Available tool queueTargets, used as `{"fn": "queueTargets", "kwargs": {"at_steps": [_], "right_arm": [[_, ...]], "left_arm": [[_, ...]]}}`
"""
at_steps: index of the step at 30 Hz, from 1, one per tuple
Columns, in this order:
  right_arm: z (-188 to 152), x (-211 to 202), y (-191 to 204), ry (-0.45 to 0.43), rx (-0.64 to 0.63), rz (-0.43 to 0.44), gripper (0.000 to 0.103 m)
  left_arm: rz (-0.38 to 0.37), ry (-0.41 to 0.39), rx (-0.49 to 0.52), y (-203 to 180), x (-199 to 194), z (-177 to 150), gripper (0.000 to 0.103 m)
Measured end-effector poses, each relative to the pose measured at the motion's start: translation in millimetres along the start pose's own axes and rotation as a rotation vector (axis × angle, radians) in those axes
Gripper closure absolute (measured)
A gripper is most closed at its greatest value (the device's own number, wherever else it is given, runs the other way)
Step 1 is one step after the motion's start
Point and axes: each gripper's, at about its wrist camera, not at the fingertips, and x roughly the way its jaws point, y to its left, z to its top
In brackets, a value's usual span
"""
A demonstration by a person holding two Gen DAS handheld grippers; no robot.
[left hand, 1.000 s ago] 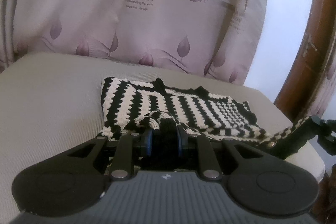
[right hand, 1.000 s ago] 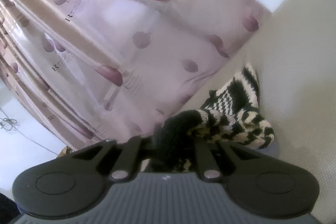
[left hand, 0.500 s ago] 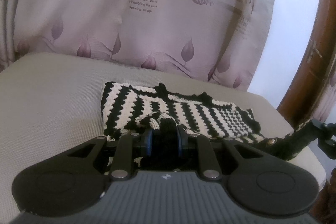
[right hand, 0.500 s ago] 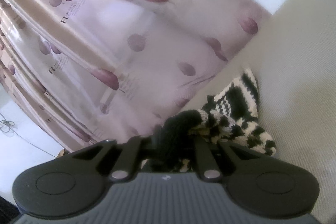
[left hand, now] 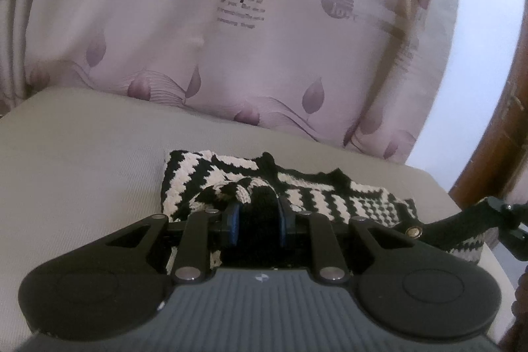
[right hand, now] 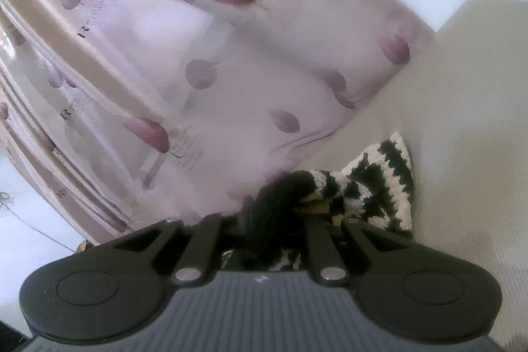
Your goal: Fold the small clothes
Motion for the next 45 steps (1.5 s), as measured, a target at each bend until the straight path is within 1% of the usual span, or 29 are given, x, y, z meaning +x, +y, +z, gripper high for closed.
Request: {"fn": "queueTargets", "kwargs": {"at_steps": [11,20,30,39,45], "right_arm": [[14,47,-18,0.021,0.021,-0.048,0.092],[16,73,-40,0.023,0.051,-0.087,0.092],[16,99,-57,0.033,0.073,-0.125,0.092],[13,114,-76,0.040,0.106,-0.151,0.093],[15,122,-85,0.033,0.137,-0.148,0.092]], "left_arm": [[0.056,0.017,-0.028,6,39,8,0.080],[0.096,0.035,-0.054,13,72,9,0.080],[0.132,0.042,-0.055,16,100,12,0.079],[0.150,0.044,-0.057,18,116,12,0.077],[0.166,0.046,-0.088,22,126,15,0.075]]}}
